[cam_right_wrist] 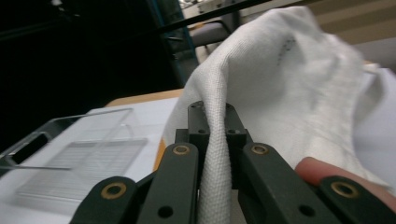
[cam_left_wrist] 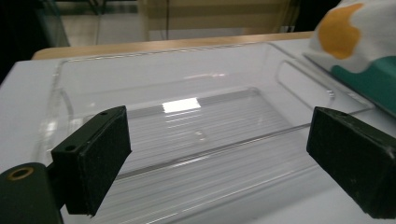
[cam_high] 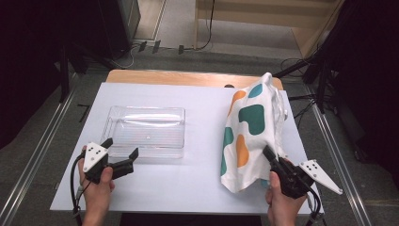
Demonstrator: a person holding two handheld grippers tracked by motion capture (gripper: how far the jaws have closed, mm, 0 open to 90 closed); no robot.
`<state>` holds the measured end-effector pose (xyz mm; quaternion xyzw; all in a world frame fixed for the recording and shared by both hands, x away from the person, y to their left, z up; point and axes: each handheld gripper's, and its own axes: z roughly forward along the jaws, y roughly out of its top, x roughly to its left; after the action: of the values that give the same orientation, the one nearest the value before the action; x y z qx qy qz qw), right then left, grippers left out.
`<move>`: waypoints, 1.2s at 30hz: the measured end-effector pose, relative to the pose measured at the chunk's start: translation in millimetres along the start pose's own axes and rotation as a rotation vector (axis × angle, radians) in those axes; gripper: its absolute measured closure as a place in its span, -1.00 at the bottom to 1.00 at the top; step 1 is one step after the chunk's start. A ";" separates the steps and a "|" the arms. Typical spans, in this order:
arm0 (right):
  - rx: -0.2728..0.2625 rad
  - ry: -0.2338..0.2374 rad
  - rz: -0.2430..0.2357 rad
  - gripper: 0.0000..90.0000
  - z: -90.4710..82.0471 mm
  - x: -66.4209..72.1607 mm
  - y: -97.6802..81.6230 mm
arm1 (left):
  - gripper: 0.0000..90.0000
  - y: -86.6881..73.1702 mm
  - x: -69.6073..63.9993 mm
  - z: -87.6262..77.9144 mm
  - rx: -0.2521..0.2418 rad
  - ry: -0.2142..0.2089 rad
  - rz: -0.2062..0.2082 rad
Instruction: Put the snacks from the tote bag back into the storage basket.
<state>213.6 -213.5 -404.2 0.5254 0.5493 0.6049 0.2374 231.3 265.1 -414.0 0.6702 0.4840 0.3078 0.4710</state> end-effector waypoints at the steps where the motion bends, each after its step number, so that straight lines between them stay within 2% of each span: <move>1: -0.002 0.029 0.007 0.88 2.8 3.0 0.2 | -0.84 0.9 -6.4 1.5 0.004 -0.015 0.006; 3: -0.006 0.110 0.014 0.60 7.8 6.3 1.2 | -0.85 2.6 -18.4 4.0 0.004 -0.049 0.017; 4: 0.008 0.150 0.001 0.36 10.4 7.0 2.2 | -0.84 3.5 -24.9 5.3 0.005 -0.062 0.028; 5: 0.008 0.150 0.001 0.36 10.4 7.0 2.2 | -0.84 3.5 -24.9 5.3 0.005 -0.062 0.028; 7: 0.046 0.180 -0.042 -0.01 12.6 9.7 4.3 | -0.85 5.1 -33.3 6.6 0.010 -0.084 0.042; 8: 0.044 0.191 -0.046 -0.14 8.8 7.4 5.2 | -0.85 5.6 -35.8 7.3 0.009 -0.091 0.043; 11: 0.042 0.194 -0.047 -0.19 4.6 0.6 5.6 | -0.85 6.5 -40.4 9.6 0.009 -0.105 0.041; 13: 0.006 0.185 0.009 -0.21 -5.0 -16.8 5.4 | -0.84 5.8 -44.1 13.0 0.017 -0.114 0.049; 14: -0.009 0.170 0.020 -0.21 -8.1 -22.2 4.8 | -0.84 5.8 -44.1 13.0 0.017 -0.114 0.049; 16: -0.021 0.155 0.025 -0.22 -10.7 -27.1 4.5 | -0.84 5.7 -45.9 14.4 0.020 -0.117 0.051; 17: -0.026 0.129 0.028 -0.25 -15.3 -34.7 5.8 | -0.85 6.0 -46.4 14.4 0.018 -0.121 0.047; 21: -0.041 0.117 0.031 -0.25 -23.4 -44.6 10.4 | -0.85 5.6 -46.2 14.5 0.020 -0.118 0.049; 24: -0.075 0.079 0.040 -0.20 -34.4 -59.2 16.7 | -0.84 5.1 -43.8 13.3 0.019 -0.112 0.047; 27: -0.078 0.058 0.058 -0.15 -37.8 -69.1 16.2 | -0.84 4.7 -42.8 12.5 0.019 -0.109 0.044; 29: -0.077 0.012 0.070 -0.03 -39.2 -82.3 11.2 | -0.85 4.4 -42.3 12.4 0.020 -0.106 0.047; 31: -0.083 -0.064 0.057 0.21 -40.2 -88.8 7.9 | -0.84 4.1 -42.3 12.4 0.020 -0.106 0.046; 32: -0.090 -0.119 0.046 0.44 -41.4 -92.2 6.1 | -0.84 4.1 -42.3 12.4 0.020 -0.106 0.046; 33: -0.086 -0.189 0.039 0.61 -43.4 -97.0 4.0 | -0.84 4.1 -42.6 12.3 0.021 -0.105 0.047; 34: -0.072 -0.234 0.045 0.75 -43.6 -101.3 1.9 | -0.84 4.1 -43.1 12.3 0.020 -0.105 0.047; 35: -0.072 -0.234 0.045 0.75 -43.6 -101.3 1.9 | -0.84 4.0 -44.0 12.3 0.021 -0.107 0.048; 36: 0.012 -0.271 0.031 0.94 -39.5 -108.3 -5.1 | -0.84 3.9 -45.4 12.7 0.022 -0.109 0.048</move>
<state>213.0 -322.0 -443.3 0.6123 0.5075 0.5287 0.2969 228.2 217.9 -413.1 0.7027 0.4447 0.2766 0.4816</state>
